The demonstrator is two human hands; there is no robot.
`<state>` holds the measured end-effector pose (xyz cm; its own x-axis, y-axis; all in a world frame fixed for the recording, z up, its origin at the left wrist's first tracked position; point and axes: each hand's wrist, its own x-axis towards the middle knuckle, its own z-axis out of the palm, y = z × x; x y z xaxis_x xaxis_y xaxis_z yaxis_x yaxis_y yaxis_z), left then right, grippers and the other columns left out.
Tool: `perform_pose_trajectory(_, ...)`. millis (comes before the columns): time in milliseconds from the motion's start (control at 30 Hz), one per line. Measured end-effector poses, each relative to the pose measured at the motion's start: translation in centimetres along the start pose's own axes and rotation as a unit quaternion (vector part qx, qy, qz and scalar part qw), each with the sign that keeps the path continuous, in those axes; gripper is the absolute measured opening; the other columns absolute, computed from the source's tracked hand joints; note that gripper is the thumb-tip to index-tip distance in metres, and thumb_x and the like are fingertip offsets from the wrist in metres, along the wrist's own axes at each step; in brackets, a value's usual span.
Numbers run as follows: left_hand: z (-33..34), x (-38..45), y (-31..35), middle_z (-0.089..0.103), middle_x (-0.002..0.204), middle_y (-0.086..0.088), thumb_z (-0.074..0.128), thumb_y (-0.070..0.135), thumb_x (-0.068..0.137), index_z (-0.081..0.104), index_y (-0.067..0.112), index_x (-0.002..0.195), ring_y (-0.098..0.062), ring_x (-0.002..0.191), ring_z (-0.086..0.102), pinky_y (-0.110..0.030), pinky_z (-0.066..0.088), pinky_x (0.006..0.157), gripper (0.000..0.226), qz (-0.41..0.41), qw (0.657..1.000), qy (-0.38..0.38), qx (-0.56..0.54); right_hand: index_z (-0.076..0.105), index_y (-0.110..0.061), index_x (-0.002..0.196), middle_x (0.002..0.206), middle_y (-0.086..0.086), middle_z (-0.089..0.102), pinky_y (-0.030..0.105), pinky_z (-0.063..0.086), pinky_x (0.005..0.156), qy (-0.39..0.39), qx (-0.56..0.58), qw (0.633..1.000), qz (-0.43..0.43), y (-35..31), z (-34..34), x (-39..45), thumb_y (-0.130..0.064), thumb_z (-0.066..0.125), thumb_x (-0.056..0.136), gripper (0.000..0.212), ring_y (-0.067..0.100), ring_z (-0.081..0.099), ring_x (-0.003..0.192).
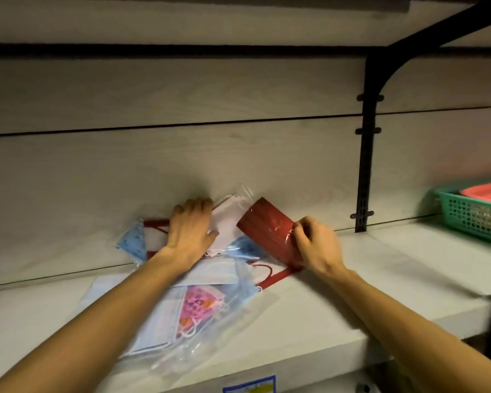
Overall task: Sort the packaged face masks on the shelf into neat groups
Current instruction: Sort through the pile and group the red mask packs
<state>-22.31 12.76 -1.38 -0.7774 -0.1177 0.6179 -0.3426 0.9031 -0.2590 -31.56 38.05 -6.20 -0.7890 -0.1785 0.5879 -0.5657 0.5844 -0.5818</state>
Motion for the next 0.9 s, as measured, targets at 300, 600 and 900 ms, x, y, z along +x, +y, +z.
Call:
perform_pose_trajectory(300, -1.6, -1.2, -2.0, 0.065, 0.107, -0.009, 0.059, 0.024, 0.09, 0.061, 0.015, 0.093, -0.039, 0.093, 0.064, -0.038, 0.044, 0.068, 0.009, -0.052, 0.99, 0.024, -0.128, 0.067, -0.019, 0.094, 0.086, 0.004, 0.071, 0.038, 0.052, 0.076, 0.053, 0.198, 0.975, 0.085, -0.6, 0.9, 0.5, -0.028, 0.046, 0.099, 0.024, 0.024, 0.065, 0.081)
perform_pose_trajectory(600, -5.5, -3.9, -8.1, 0.067, 0.079, -0.014, 0.059, 0.024, 0.086, 0.049, 0.018, 0.086, -0.044, 0.075, 0.063, -0.043, 0.052, 0.062, 0.012, -0.075, 0.979, 0.081, -0.174, 0.06, -0.012, 0.09, 0.071, -0.001, 0.06, 0.035, 0.051, 0.056, 0.044, 0.386, 0.92, 0.055, -6.8, 0.1, 0.0, -0.04, 0.054, 0.101, 0.03, 0.007, 0.056, 0.061)
perform_pose_trajectory(900, -10.3, -16.1, -17.2, 0.07, 0.108, -0.005, 0.075, 0.0, 0.071, 0.064, 0.012, 0.111, -0.028, 0.1, 0.068, -0.043, 0.058, 0.066, 0.043, 0.105, 0.985, 0.116, -0.073, 0.061, -0.017, 0.109, 0.069, -0.003, 0.067, 0.038, 0.057, 0.06, -0.036, 0.401, 0.915, -0.031, -17.6, 2.4, -6.8, -0.017, 0.054, 0.1, 0.011, 0.012, 0.061, 0.062)
